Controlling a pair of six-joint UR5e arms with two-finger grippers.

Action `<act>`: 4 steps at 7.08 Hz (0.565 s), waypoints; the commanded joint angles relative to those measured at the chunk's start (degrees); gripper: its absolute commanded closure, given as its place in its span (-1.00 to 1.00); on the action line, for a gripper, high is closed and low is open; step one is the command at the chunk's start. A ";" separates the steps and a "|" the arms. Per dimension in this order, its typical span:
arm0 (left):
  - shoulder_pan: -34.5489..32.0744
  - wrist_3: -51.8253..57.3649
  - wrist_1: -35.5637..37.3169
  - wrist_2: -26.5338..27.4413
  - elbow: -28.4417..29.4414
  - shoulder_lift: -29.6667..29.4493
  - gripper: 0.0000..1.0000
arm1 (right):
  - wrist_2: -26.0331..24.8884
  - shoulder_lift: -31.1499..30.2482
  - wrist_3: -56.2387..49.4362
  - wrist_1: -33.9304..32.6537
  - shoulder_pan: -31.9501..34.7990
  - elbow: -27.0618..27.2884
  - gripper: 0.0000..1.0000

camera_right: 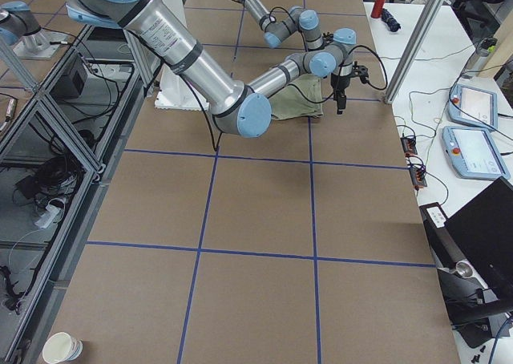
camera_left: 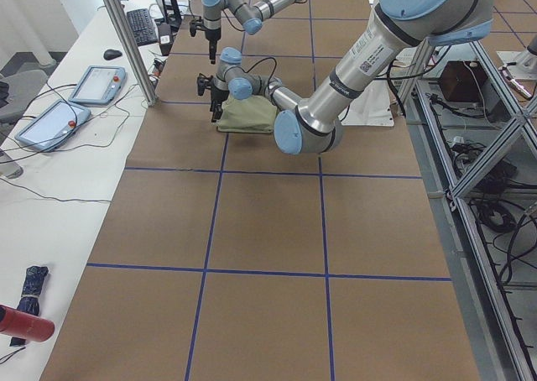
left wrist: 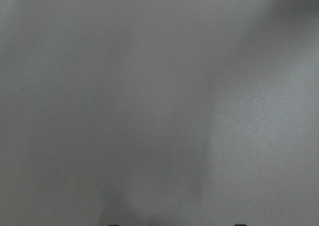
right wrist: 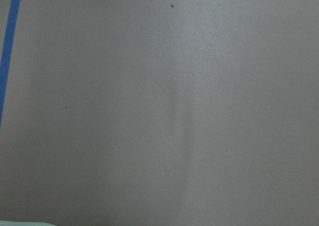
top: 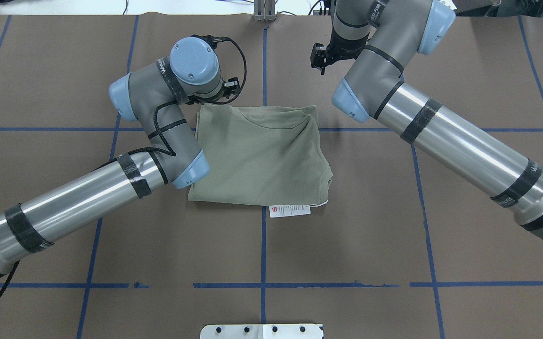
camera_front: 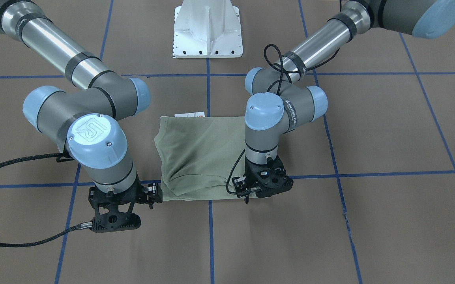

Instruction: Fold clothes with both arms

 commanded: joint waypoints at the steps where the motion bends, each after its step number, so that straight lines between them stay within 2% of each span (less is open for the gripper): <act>1: 0.00 2.25 1.33 -0.11 -1.77 0.63 -0.33 | 0.00 0.00 0.00 -0.03 0.00 0.00 -1.00; 4: 0.26 3.66 1.24 -0.11 -2.04 1.16 -0.29 | 0.00 -0.09 0.00 0.06 0.00 0.00 -1.00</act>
